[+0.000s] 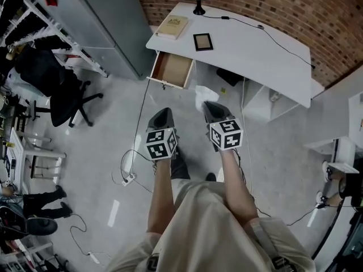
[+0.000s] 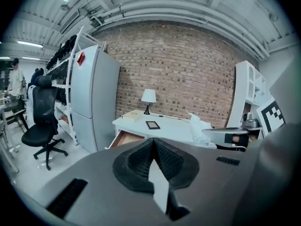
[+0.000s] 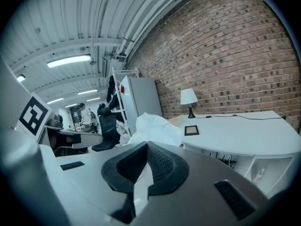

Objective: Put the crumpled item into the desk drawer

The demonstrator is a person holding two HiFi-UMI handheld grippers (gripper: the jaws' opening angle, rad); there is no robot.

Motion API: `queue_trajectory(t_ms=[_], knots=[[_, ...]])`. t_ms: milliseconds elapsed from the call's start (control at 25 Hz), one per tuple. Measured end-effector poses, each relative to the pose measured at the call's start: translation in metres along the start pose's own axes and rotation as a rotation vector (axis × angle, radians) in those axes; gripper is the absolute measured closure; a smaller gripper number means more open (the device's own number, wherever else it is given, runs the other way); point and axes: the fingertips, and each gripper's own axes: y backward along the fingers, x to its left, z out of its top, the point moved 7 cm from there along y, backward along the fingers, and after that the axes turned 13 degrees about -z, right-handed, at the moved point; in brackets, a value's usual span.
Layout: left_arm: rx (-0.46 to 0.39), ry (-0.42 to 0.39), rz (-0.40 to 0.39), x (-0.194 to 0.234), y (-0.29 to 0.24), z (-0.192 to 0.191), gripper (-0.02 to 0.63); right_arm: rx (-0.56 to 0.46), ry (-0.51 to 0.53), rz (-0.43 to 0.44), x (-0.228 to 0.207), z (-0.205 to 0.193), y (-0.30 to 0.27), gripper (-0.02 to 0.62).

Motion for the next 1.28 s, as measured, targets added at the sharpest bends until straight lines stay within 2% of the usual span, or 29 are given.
queue_trajectory(t_ms=[320,600,760,1000,1280], knots=[[0.018,0.001,-0.056,0.066,-0.060,0.038,0.591,0.019,-0.023,-0.078,-0.005,0.027,-0.069,0.571],[0.057,-0.008,-0.115,0.122,-0.089,0.053,0.591,0.040,-0.037,-0.135,0.015,0.036,-0.119,0.571],[0.067,-0.005,-0.135,0.156,-0.098,0.062,0.591,0.048,-0.047,-0.154,0.029,0.040,-0.148,0.571],[0.089,-0.025,-0.176,0.205,-0.099,0.067,0.591,0.052,-0.114,-0.180,0.058,0.036,-0.187,0.569],[0.087,0.008,-0.194,0.241,-0.099,0.057,0.591,0.056,-0.119,-0.190,0.077,0.025,-0.208,0.569]])
